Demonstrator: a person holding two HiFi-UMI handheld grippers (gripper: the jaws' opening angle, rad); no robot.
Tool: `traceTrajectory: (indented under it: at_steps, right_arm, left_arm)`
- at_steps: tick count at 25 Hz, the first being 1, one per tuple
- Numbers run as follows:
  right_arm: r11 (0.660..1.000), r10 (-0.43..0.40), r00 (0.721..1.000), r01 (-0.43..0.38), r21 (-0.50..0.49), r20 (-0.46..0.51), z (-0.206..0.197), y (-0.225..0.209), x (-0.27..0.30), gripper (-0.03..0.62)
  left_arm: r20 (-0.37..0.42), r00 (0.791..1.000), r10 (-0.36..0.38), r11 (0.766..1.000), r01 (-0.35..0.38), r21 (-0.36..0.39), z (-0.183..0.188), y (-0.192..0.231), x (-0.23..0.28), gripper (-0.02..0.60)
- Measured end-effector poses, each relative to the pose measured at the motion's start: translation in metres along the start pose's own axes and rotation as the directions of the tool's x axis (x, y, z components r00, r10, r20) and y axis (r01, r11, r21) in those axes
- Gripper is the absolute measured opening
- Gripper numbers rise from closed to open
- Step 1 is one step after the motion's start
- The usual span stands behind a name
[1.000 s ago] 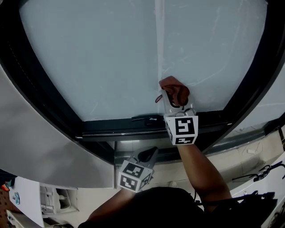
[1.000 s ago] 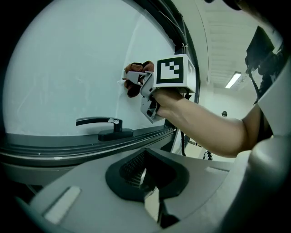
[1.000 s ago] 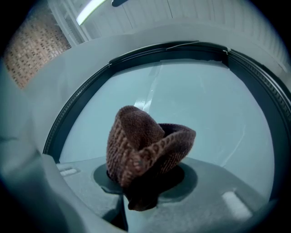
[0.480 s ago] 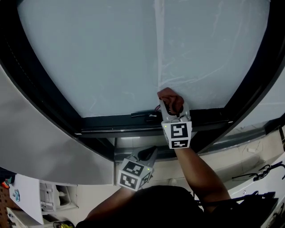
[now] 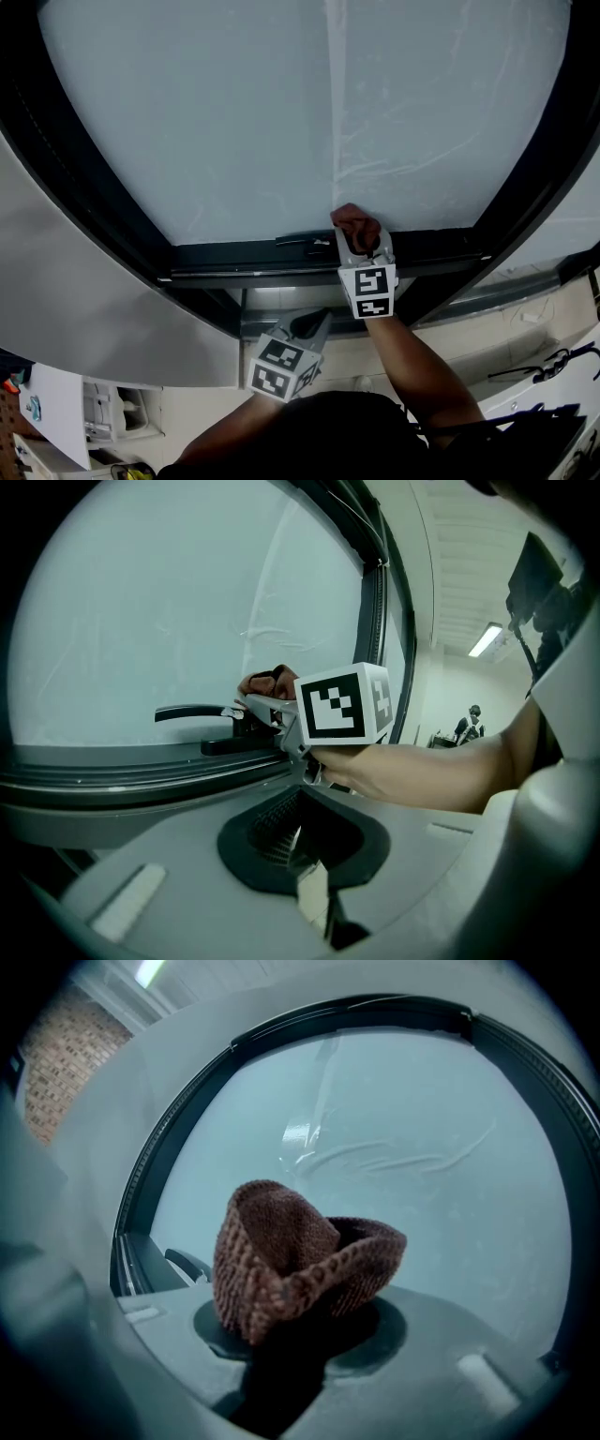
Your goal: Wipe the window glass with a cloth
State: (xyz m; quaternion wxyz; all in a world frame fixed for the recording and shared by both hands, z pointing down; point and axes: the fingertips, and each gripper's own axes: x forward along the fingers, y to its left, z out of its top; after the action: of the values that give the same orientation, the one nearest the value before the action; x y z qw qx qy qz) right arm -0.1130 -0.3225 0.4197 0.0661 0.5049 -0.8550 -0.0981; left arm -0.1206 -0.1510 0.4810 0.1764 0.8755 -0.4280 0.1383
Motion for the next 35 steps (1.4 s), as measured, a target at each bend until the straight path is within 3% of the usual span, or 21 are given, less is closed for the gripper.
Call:
traceTrajectory:
  at_steps: [13, 19, 26, 35]
  right_arm:
    - [1.0, 0.006, 0.998, -0.006, 0.008, -0.056, -0.02, 0.001, 0.001, 0.127]
    - [0.997, 0.052, 0.993, -0.046, 0.061, -0.106, -0.015, -0.003, -0.004, 0.129]
    - [0.997, 0.021, 0.991, -0.03, 0.066, 0.129, 0.088, -0.034, -0.033, 0.129]
    - [0.994, -0.068, 0.925, 0.093, -0.05, 0.375, 0.216, -0.098, -0.056, 0.129]
  left_arm:
    - [-0.008, 1.0, -0.011, 1.0, 0.011, 0.0, -0.003, -0.002, 0.006, 0.017]
    - [-0.004, 1.0, -0.013, 1.0, 0.014, 0.004, 0.0, -0.005, 0.01, 0.017]
    - [0.012, 1.0, -0.005, 1.0, 0.005, 0.011, 0.013, -0.003, 0.02, 0.017]
    - [0.023, 1.0, 0.003, 1.0, -0.004, 0.031, 0.023, -0.013, 0.027, 0.017]
